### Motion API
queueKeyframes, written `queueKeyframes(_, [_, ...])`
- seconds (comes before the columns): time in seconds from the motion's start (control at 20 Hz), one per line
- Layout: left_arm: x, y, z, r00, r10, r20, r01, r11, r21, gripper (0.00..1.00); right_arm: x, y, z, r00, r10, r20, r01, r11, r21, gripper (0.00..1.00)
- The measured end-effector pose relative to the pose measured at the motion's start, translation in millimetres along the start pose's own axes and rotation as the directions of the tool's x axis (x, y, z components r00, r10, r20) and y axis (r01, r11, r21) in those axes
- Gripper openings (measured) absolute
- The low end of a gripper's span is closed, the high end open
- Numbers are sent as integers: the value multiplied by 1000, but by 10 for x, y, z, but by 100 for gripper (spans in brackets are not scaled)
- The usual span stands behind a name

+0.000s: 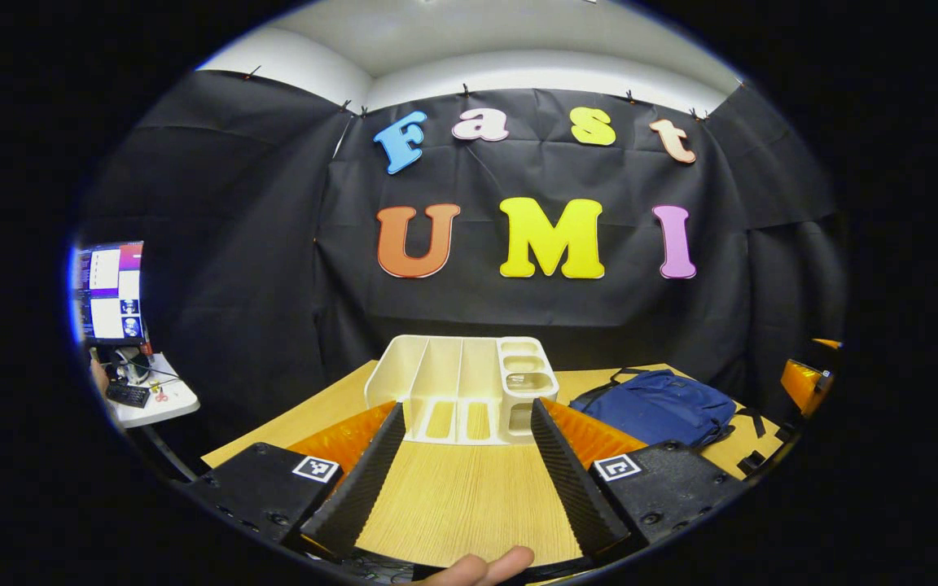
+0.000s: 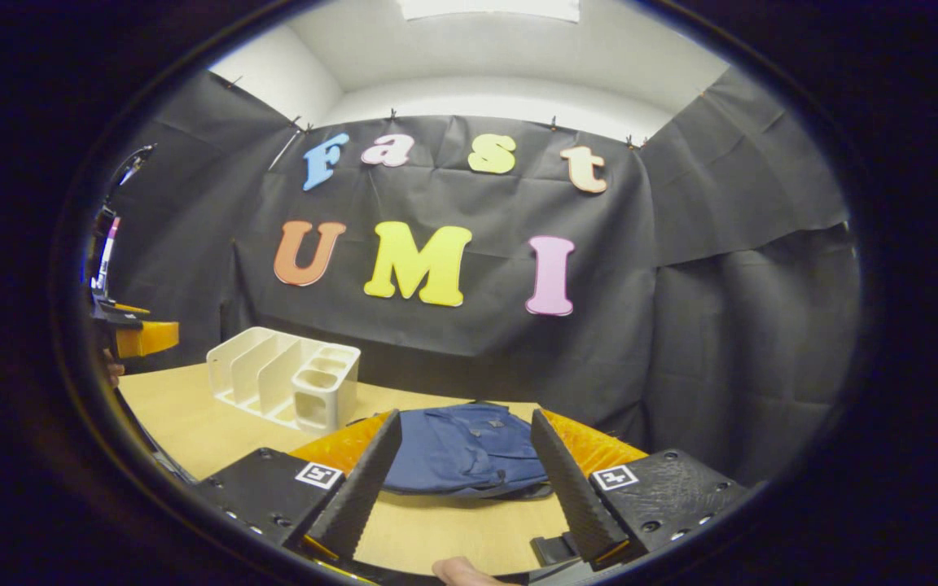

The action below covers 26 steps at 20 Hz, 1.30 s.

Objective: Open the schoolbag, grab two books from the bookshelf and put them into the schoolbag.

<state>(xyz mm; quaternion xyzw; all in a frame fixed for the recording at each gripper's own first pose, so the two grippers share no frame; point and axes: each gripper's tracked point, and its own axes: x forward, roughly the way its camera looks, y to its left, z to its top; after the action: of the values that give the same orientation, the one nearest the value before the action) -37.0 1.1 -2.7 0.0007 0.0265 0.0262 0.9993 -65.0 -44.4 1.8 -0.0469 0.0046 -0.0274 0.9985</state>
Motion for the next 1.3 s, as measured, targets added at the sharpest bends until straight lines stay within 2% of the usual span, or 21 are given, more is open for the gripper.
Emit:
queueKeyframes(0.05, [-8,-7,-2,1000,-9,-6,9,1000,-4,98,-18,19,27,1000,3,4,-3,1000,0,98])
queueKeyframes(0.35, [-45,111,44,1000,-15,13,14,1000,12,97,-65,-41,129,999,-13,34,13,1000,-16,95])
queueKeyframes(0.5, [-29,132,4,1000,-16,0,16,1000,0,98,-70,-33,103,1000,-10,23,10,1000,-4,97])
queueKeyframes(0.6, [-27,173,-19,1000,-8,-8,8,1000,-3,98,-57,-37,80,1000,-11,13,11,1000,-14,95])
queueKeyframes(0.9, [12,173,-30,1000,-16,-3,16,1000,1,98,-50,-34,66,1000,-4,2,4,1000,-12,98])
queueKeyframes(1.1, [68,226,-61,1000,-18,13,18,1000,5,98,-49,-53,63,1000,-10,0,10,1000,-11,93])
queueKeyframes(1.3, [84,209,-40,999,-24,27,23,1000,13,98,-61,-102,97,1000,-26,11,26,1000,-10,95])
